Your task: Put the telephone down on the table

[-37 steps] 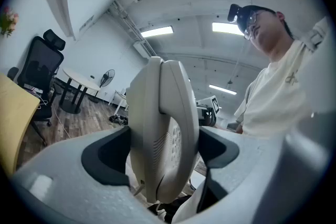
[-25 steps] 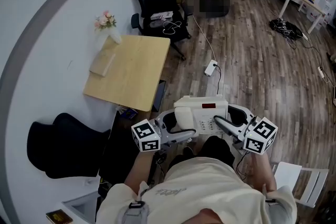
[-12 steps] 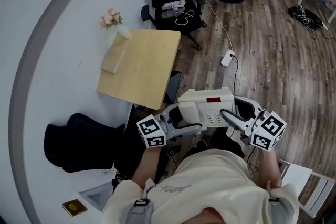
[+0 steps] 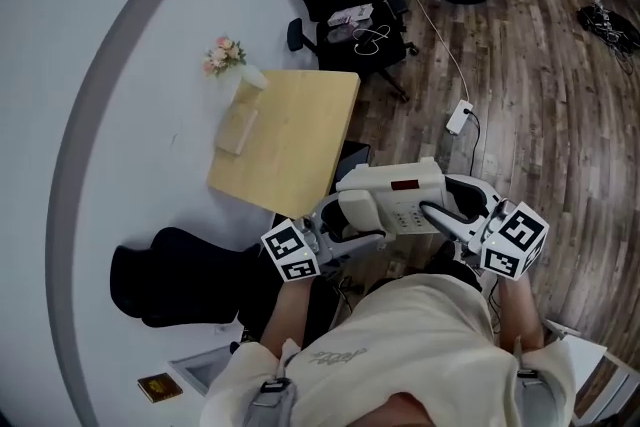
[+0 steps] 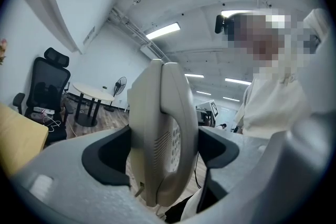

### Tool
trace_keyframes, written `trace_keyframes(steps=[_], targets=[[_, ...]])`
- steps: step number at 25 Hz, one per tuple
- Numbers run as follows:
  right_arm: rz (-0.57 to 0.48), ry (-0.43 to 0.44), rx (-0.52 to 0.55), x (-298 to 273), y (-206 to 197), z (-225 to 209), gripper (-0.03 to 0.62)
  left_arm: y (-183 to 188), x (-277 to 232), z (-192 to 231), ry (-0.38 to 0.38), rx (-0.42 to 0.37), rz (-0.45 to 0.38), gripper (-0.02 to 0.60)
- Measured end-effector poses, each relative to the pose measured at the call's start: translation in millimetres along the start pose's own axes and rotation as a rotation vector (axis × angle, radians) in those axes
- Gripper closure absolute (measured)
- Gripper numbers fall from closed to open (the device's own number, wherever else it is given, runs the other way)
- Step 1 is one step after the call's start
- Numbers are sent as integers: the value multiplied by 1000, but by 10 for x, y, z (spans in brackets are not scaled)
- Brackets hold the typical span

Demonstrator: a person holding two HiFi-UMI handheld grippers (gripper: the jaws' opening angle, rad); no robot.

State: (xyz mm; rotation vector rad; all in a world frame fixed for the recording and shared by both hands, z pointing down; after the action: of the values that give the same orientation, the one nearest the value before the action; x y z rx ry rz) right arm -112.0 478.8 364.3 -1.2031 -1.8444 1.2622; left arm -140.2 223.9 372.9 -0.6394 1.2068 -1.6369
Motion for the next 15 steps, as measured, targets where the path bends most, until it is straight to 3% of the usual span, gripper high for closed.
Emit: trace_keyframes(steps=[5, 10, 15], targets=[[12, 53, -18, -71, 15, -236, 376, 22, -86, 87, 50, -1, 1, 196], [47, 70, -40, -201, -38, -495, 376, -134, -171, 271, 84, 89, -26, 196], [69, 97, -83, -245, -183, -590, 376, -224, -161, 318, 111, 90, -13, 196]])
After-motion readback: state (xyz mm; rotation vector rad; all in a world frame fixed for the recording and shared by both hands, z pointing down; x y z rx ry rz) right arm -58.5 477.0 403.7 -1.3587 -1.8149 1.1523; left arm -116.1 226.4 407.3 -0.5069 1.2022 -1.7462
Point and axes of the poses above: the fingertips, and each gripper's own axes: x backward along the fingers, z to its left, y out of its top, the point moved 9 cm from there along x, backward along the fingers, and after that the axes turned 1 degree about x, right-handed, at the moved point
